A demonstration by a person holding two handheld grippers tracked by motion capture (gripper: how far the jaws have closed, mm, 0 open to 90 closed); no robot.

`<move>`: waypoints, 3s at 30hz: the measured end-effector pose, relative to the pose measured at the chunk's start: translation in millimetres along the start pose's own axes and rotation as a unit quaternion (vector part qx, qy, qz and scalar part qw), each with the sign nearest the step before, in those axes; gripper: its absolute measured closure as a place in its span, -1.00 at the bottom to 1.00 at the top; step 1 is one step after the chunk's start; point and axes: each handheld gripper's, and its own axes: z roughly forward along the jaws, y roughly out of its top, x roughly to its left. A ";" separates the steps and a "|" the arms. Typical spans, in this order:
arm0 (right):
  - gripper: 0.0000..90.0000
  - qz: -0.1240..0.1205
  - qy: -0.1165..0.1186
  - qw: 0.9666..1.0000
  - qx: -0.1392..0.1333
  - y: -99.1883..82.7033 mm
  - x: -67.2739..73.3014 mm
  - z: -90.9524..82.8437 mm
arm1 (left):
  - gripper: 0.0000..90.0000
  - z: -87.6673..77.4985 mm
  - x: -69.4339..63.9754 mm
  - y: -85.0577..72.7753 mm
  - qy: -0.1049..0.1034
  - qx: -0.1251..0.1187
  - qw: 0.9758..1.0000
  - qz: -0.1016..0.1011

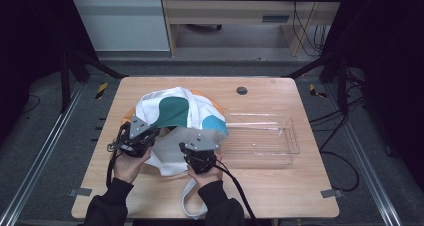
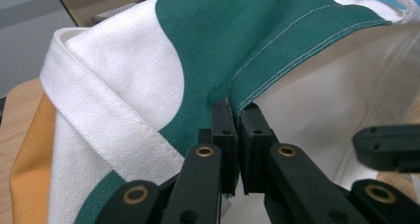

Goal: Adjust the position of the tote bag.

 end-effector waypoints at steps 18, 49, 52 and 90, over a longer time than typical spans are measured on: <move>1.00 0.002 -0.006 0.997 0.082 -41.2 5.2 33.5 | 0.95 -6.9 5.8 4.1 -0.013 -0.018 0.999 -0.023; 1.00 -0.017 -0.017 0.992 0.127 -48.0 9.9 46.1 | 0.96 -9.7 35.2 63.8 0.004 -0.049 0.997 -0.058; 1.00 -0.014 -0.017 0.992 0.128 -48.0 10.0 46.0 | 0.96 -8.7 39.1 68.8 0.010 -0.049 0.997 -0.055; 0.63 -0.014 -0.041 0.998 -0.040 29.4 -27.6 -23.0 | 0.96 11.6 49.8 78.8 0.015 -0.059 0.996 -0.060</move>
